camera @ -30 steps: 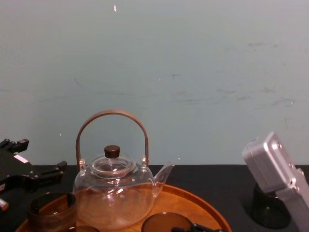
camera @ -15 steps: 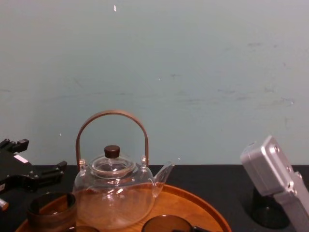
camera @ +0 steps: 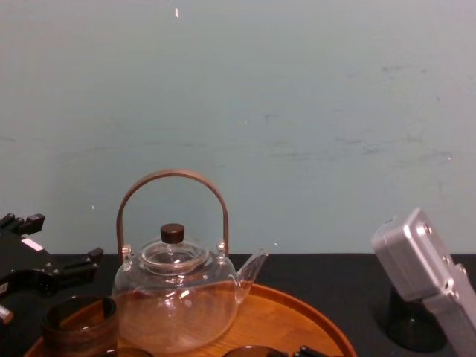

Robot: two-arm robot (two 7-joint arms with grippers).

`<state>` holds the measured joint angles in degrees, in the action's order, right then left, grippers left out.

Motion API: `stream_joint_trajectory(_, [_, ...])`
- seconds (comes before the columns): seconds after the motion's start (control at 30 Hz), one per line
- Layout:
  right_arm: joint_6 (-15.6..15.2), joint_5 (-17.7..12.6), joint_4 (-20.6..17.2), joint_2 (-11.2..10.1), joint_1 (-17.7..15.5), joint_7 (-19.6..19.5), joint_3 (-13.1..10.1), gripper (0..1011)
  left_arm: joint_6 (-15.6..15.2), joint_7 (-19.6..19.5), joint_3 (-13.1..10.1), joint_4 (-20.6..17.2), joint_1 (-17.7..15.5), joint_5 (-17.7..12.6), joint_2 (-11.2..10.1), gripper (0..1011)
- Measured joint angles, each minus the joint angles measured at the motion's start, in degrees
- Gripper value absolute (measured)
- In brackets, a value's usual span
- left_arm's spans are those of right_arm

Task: Pick up the glass from the table and place it on the tray.

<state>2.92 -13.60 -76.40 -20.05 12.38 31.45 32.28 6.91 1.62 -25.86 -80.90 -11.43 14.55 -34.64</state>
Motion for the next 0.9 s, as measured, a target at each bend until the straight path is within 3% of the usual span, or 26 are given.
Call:
stream_joint_trajectory(0.53, [0.5,-0.7,-0.2,-0.1,-0.1,0.5,-0.2,1002,0.0,0.0,0.0,0.0,0.0,0.0,0.0,1001])
stream_joint_trajectory(0.9, [4.2,-1.9,-6.5,-2.7,-2.7,0.1,-2.4,1002,0.0,0.0,0.0,0.0,0.0,0.0,0.0,1001])
